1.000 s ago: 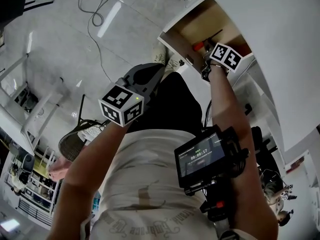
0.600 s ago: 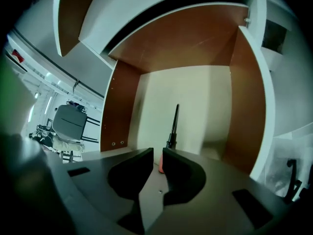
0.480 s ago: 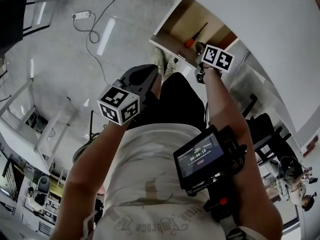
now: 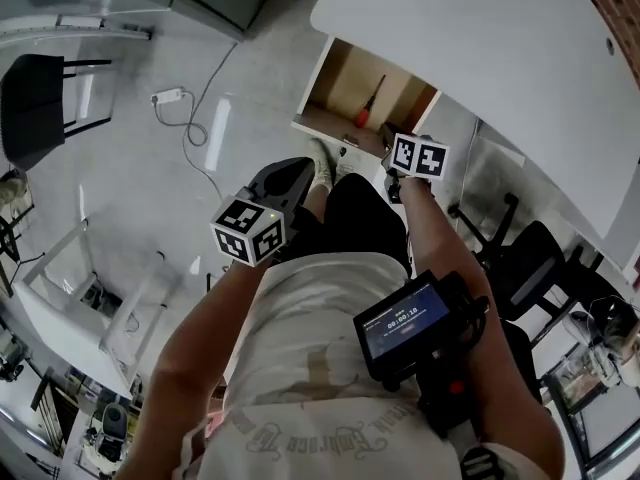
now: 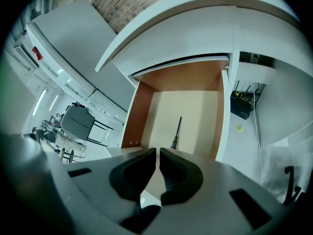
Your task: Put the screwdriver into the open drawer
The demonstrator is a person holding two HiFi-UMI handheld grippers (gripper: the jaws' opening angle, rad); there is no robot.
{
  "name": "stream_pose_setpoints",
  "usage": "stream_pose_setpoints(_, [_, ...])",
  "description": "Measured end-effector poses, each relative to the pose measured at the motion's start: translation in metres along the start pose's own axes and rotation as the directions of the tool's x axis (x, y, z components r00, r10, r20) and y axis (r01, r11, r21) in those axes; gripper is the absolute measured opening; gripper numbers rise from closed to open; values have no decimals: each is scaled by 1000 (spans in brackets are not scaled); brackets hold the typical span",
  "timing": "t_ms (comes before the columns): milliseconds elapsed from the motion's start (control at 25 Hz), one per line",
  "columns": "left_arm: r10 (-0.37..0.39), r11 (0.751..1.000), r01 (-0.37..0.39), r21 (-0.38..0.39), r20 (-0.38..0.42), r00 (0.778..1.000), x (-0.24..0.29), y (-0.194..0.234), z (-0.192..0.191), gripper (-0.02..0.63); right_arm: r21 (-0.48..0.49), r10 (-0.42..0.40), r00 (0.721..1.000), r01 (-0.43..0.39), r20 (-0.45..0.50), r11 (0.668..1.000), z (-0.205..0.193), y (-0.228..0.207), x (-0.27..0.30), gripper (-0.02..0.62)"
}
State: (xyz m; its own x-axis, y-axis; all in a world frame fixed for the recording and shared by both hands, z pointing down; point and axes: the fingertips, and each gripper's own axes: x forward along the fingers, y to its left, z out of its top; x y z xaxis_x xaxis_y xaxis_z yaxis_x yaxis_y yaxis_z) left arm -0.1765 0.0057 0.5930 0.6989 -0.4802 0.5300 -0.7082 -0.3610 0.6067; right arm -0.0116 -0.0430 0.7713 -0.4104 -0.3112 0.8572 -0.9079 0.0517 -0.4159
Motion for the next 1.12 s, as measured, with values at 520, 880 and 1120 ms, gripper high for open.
stream_pose_setpoints(520, [8, 998, -11, 55, 50, 999, -16, -25, 32, 18, 12, 112, 983, -115, 143, 993, 30, 44, -83, 34])
stream_pose_setpoints(880, [18, 996, -26, 83, 102, 995, -24, -32, 53, 20, -117, 185, 954, -161, 237, 980, 52, 82, -140, 28])
stream_pose_setpoints(1120, [-5, 995, -7, 101, 114, 993, -27, -45, 62, 18, -192, 234, 925, -181, 301, 965, 67, 101, -175, 25])
